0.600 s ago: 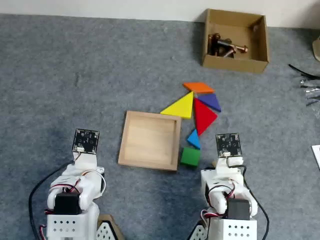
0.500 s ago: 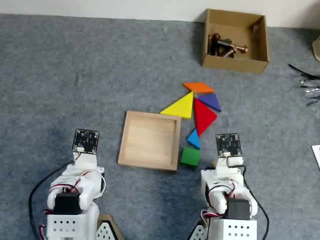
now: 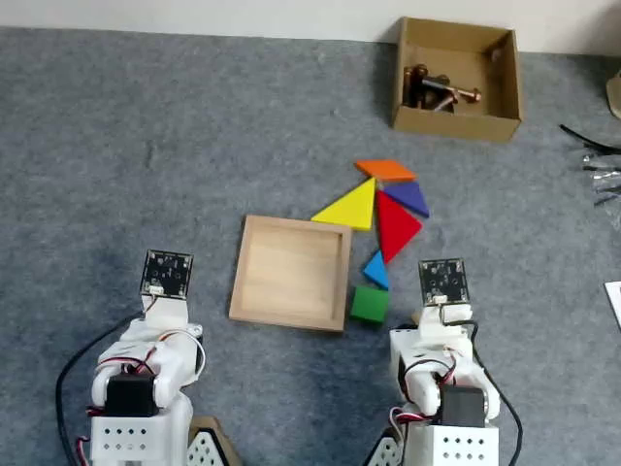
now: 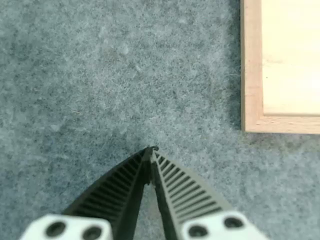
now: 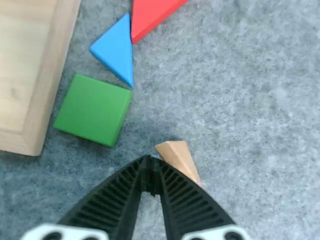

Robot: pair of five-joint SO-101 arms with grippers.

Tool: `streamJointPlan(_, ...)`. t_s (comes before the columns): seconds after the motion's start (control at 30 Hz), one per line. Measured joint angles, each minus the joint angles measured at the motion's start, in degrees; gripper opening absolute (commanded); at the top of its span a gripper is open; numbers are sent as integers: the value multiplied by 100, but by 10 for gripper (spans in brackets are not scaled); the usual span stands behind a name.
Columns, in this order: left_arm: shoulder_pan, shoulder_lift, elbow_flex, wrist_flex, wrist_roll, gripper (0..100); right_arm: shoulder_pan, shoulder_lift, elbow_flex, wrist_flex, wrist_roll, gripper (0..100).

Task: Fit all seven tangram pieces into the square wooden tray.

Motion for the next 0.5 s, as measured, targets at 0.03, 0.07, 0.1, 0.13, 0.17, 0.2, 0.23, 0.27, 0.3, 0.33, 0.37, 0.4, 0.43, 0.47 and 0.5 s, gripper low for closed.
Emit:
streamJointPlan(0.03,0,0,0,0,0,5,0,0,0,0,0,5)
streamJointPlan(0.07,9,0,0,0,0,5,9,0,0,0,0,5)
streamJointPlan(0.1,44,0,0,0,0,5,88,0,0,0,0,5)
streamJointPlan(0.13,70,0,0,0,0,5,220,0,0,0,0,5)
streamJointPlan(0.17,88,0,0,0,0,5,378,0,0,0,0,5)
streamJointPlan(0.2,88,0,0,0,0,5,554,0,0,0,0,5)
streamJointPlan(0.23,88,0,0,0,0,5,747,0,0,0,0,5)
streamJointPlan(0.27,88,0,0,0,0,5,949,0,0,0,0,5)
streamJointPlan(0.3,88,0,0,0,0,5,1125,0,0,0,0,5)
streamJointPlan(0.33,88,0,0,0,0,5,1310,0,0,0,0,5)
streamJointPlan(0.37,88,0,0,0,0,5,1468,0,0,0,0,5)
streamJointPlan(0.4,88,0,0,0,0,5,1618,0,0,0,0,5)
streamJointPlan(0.43,88,0,0,0,0,5,1741,0,0,0,0,5)
streamJointPlan(0.47,88,0,0,0,0,5,1855,0,0,0,0,5)
streamJointPlan(0.5,88,0,0,0,0,5,1934,0,0,0,0,5)
